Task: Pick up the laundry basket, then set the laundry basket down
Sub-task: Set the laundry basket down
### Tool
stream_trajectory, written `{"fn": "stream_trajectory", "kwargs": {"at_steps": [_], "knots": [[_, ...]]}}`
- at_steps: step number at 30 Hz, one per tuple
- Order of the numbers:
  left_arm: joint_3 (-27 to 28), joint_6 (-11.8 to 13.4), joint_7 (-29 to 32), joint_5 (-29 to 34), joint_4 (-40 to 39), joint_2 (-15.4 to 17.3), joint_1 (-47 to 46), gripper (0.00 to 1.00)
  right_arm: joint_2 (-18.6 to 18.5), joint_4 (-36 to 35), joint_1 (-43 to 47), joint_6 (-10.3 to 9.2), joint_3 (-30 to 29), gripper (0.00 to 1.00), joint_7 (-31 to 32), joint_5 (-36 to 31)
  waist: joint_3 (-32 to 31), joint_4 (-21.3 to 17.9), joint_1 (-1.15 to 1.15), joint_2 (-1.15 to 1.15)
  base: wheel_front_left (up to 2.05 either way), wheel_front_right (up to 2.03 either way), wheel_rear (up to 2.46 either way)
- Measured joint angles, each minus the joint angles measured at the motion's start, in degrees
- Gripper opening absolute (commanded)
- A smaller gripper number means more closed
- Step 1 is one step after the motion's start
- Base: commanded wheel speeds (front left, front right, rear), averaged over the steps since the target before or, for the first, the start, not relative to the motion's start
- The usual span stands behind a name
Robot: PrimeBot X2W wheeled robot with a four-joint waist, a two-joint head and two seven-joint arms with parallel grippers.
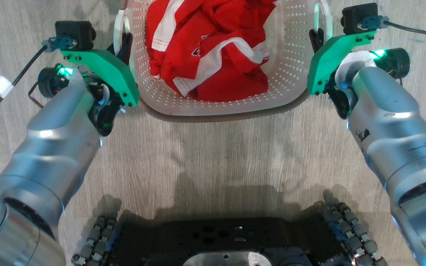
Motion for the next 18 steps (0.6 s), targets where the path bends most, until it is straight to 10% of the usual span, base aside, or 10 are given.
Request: {"fn": "stream_trajectory", "kwargs": {"at_steps": [16, 17, 18], "knots": [[-4.22, 0.0, 0.18, -4.89, -0.02, -0.16, -0.2, 0.0, 1.14, 0.51, 0.96, 0.0, -9.59, 0.0, 1.14, -9.7, -0.76, 0.4, 0.0, 0.0, 0.0, 0.0, 0.0], [-4.31, 0.0, 0.18, -5.25, 0.18, -0.32, -0.24, 0.0, 1.13, 0.6, 0.98, 0.0, -9.65, 0.25, 0.75, -9.68, -0.78, 0.58, 0.0, 0.0, 0.0, 0.0, 0.0], [-4.33, 0.0, 0.18, -5.41, 0.37, -0.58, -0.33, 0.74, 1.09, 0.67, 1.08, 0.0, -9.62, 1.0, -0.27, -9.73, -0.78, 0.78, 0.0, 0.0, 0.0, 0.0, 0.0]]}}
